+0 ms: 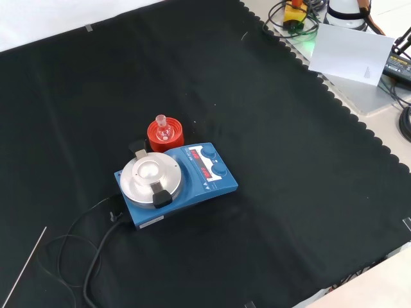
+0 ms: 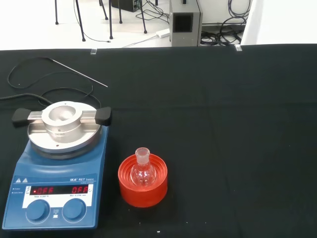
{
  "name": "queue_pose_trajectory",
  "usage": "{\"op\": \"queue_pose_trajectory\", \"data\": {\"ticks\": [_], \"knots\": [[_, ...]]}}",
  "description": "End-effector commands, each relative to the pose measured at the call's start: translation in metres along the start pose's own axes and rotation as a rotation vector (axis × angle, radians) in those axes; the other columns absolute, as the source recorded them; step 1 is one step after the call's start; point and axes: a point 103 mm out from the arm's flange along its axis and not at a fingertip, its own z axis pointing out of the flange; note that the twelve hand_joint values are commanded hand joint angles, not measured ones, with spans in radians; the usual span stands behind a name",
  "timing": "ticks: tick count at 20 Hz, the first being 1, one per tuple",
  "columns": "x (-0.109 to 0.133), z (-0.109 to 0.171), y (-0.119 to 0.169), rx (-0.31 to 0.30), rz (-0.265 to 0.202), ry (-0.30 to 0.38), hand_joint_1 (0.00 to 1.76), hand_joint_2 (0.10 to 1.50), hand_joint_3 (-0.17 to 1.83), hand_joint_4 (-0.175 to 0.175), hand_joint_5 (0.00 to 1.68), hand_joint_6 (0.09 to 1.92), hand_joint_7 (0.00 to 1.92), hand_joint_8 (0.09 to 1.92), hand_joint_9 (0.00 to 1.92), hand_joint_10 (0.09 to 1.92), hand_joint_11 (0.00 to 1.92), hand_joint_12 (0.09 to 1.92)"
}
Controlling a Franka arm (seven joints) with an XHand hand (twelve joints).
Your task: Pick up the round-bottom flask.
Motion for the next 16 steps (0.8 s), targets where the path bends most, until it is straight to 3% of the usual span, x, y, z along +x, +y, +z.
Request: {"op": "queue_pose_trajectory", "data": {"ticks": [1, 3, 6, 16], "knots": [[0.018, -0.018, -0.005, -0.021, -0.009, -0.015, 0.32, 1.10, 0.56, -0.009, 0.29, 0.48, 0.25, 0.64, 0.40, 0.61, 0.10, 1.20], [0.019, -0.019, -0.005, -0.021, -0.009, -0.016, 0.20, 1.21, 0.42, 0.011, 0.27, 0.32, 0.17, 0.57, 0.29, 0.62, 0.02, 1.18], [0.014, -0.017, -0.003, -0.014, -0.004, 0.002, 0.17, 1.25, 0.36, 0.017, 0.27, 0.26, 0.15, 0.55, 0.25, 0.63, 0.00, 1.18], [-0.049, 0.019, 0.017, 0.033, 0.066, 0.046, 0.21, 1.24, 0.30, 0.014, 0.30, 0.16, 0.16, 0.54, 0.25, 0.63, 0.00, 1.18]]}}
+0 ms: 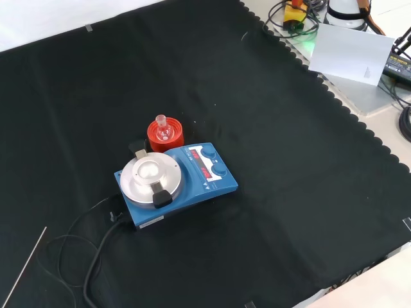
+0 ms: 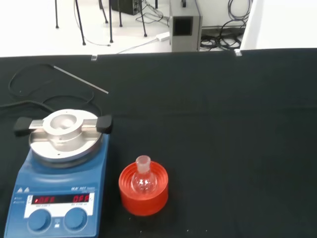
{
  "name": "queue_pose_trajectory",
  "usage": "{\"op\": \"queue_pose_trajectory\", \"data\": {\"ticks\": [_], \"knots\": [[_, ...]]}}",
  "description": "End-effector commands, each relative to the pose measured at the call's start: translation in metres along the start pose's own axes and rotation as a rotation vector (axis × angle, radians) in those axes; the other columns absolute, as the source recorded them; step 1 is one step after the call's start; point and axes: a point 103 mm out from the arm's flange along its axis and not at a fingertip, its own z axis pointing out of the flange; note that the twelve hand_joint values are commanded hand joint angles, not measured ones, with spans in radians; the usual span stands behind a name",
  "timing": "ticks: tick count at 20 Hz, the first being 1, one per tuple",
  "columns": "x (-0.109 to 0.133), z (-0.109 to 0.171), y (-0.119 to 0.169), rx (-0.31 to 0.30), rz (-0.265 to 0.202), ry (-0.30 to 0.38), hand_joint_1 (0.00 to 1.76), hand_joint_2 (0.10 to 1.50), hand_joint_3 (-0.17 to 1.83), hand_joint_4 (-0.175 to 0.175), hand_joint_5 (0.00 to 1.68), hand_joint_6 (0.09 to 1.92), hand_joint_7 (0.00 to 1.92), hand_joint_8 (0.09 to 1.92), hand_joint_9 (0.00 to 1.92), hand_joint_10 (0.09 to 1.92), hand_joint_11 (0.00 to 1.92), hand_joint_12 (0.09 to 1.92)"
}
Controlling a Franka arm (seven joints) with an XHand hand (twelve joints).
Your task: Pick up the round-bottom flask.
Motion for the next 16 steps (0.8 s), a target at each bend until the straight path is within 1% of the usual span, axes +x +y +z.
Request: {"op": "queue_pose_trajectory", "data": {"ticks": [1, 2, 3, 5, 7, 13, 16], "knots": [[-0.052, 0.036, 0.015, 0.047, 0.067, 0.045, 0.22, 1.24, 0.29, 0.013, 0.30, 0.16, 0.16, 0.54, 0.25, 0.64, 0.00, 1.18], [-0.056, 0.041, 0.018, 0.053, 0.073, 0.052, 0.23, 1.23, 0.29, 0.013, 0.30, 0.15, 0.16, 0.54, 0.25, 0.64, 0.00, 1.19], [-0.065, 0.048, 0.022, 0.058, 0.080, 0.061, 0.24, 1.22, 0.29, 0.012, 0.30, 0.14, 0.16, 0.54, 0.26, 0.64, 0.00, 1.19], [-0.064, 0.060, 0.030, 0.063, 0.093, 0.072, 0.27, 1.21, 0.28, 0.009, 0.31, 0.12, 0.17, 0.55, 0.27, 0.64, 0.00, 1.20], [-0.067, 0.076, 0.048, 0.075, 0.101, 0.099, 0.29, 1.20, 0.28, 0.006, 0.32, 0.11, 0.18, 0.56, 0.28, 0.65, 0.00, 1.22], [-0.068, 0.129, 0.101, 0.070, 0.083, 0.169, 0.36, 1.16, 0.29, -0.001, 0.35, 0.09, 0.20, 0.58, 0.31, 0.65, 0.00, 1.26], [-0.066, 0.152, 0.122, 0.096, 0.080, 0.194, 0.41, 1.13, 0.29, -0.004, 0.35, 0.09, 0.20, 0.58, 0.33, 0.66, 0.00, 1.28]]}}
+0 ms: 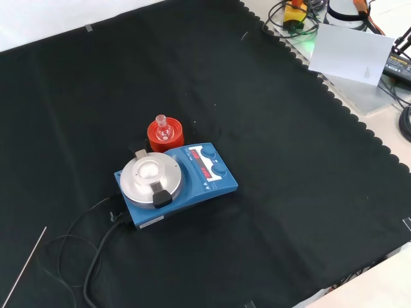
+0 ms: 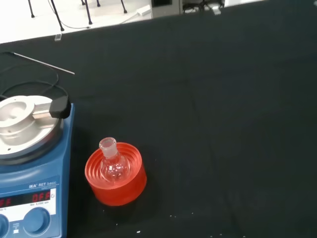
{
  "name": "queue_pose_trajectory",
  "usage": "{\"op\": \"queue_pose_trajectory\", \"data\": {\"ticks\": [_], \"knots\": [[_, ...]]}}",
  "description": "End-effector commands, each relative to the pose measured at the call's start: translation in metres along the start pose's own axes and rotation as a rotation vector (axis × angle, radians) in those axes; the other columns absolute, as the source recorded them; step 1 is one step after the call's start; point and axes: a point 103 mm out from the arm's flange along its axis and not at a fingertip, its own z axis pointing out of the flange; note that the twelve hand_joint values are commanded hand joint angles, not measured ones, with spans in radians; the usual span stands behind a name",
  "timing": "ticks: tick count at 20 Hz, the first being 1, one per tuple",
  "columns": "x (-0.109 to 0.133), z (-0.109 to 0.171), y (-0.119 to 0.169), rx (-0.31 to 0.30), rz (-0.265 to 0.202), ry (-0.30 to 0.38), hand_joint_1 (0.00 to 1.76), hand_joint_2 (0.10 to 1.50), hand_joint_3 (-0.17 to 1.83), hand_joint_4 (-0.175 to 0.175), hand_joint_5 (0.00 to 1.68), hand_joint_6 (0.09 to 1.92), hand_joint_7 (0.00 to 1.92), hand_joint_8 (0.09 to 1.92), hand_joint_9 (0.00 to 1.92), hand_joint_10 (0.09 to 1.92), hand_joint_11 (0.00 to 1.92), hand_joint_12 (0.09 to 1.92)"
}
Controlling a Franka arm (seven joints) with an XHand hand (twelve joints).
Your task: Pick up the round-bottom flask.
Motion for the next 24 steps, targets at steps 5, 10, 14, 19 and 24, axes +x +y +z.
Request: {"op": "queue_pose_trajectory", "data": {"ticks": [5, 10, 14, 19, 24], "knots": [[-0.011, 0.093, 0.096, 0.042, -0.003, 0.111, 0.47, 1.09, 0.30, -0.009, 0.35, 0.09, 0.21, 0.59, 0.35, 0.66, 0.00, 1.31], [-0.010, 0.128, 0.117, 0.084, 0.003, 0.136, 0.55, 0.96, 0.44, -0.016, 0.38, 0.09, 0.22, 0.62, 0.36, 0.66, 0.00, 1.32], [-0.005, 0.151, 0.133, 0.109, -0.017, 0.151, 0.62, 0.88, 0.49, -0.019, 0.40, 0.09, 0.22, 0.62, 0.37, 0.66, 0.00, 1.32], [0.004, 0.172, 0.145, 0.119, -0.036, 0.177, 0.76, 0.75, 0.60, -0.020, 0.45, 0.09, 0.22, 0.62, 0.38, 0.66, 0.00, 1.33], [0.010, 0.197, 0.154, 0.127, -0.033, 0.214, 0.82, 0.69, 0.68, -0.021, 0.47, 0.09, 0.22, 0.62, 0.39, 0.66, 0.00, 1.34]]}}
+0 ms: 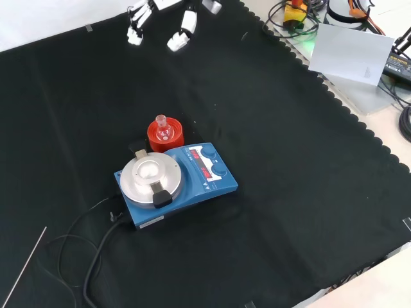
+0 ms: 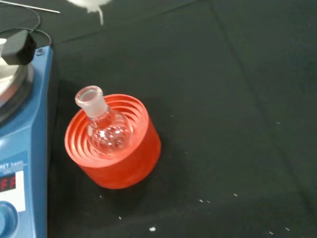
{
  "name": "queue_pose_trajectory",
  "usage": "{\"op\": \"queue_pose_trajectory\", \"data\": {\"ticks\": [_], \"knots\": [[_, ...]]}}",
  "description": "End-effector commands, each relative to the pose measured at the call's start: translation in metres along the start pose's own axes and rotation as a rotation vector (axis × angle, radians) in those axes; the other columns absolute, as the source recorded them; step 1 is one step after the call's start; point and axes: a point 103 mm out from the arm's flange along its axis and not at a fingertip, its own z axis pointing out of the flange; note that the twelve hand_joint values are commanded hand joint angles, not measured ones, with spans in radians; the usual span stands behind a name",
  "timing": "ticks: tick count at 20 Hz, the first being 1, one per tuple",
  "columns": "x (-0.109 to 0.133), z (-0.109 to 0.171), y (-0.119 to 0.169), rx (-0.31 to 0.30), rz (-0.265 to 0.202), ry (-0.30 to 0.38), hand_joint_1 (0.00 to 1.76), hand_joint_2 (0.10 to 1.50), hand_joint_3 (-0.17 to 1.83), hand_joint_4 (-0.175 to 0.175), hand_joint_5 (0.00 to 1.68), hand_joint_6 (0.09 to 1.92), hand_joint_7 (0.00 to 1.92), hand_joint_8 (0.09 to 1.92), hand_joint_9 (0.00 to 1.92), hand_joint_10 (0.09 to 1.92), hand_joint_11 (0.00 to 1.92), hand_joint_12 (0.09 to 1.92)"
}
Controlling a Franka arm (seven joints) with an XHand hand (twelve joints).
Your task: Pick up the round-bottom flask.
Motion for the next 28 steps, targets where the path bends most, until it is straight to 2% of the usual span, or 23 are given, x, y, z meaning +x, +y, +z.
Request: {"op": "queue_pose_trajectory", "data": {"ticks": [1, 8, 11, 15, 20, 24, 28], "knots": [[0.007, 0.050, 0.044, 0.005, -0.032, 0.101, 0.83, 0.68, 0.69, -0.021, 0.47, 0.09, 0.22, 0.62, 0.39, 0.66, 0.00, 1.34], [0.008, 0.077, 0.058, 0.045, -0.060, 0.140, 0.84, 0.67, 0.71, -0.020, 0.48, 0.09, 0.23, 0.63, 0.40, 0.66, 0.00, 1.35], [0.008, 0.086, 0.062, 0.046, -0.072, 0.157, 0.85, 0.66, 0.71, -0.020, 0.48, 0.09, 0.23, 0.63, 0.40, 0.66, 0.00, 1.35], [0.010, 0.098, 0.065, 0.041, -0.114, 0.209, 0.86, 0.66, 0.72, -0.019, 0.48, 0.09, 0.23, 0.62, 0.41, 0.65, 0.00, 1.35], [0.013, 0.115, 0.067, 0.054, -0.131, 0.242, 0.89, 0.63, 0.75, -0.017, 0.48, 0.09, 0.23, 0.62, 0.41, 0.65, 0.00, 1.35], [0.015, 0.128, 0.068, 0.052, -0.143, 0.237, 0.91, 0.61, 0.76, -0.014, 0.50, 0.09, 0.24, 0.62, 0.41, 0.64, 0.00, 1.35], [0.017, 0.136, 0.070, 0.046, -0.153, 0.270, 0.93, 0.58, 0.79, -0.013, 0.53, 0.09, 0.26, 0.61, 0.42, 0.64, 0.00, 1.35]]}}
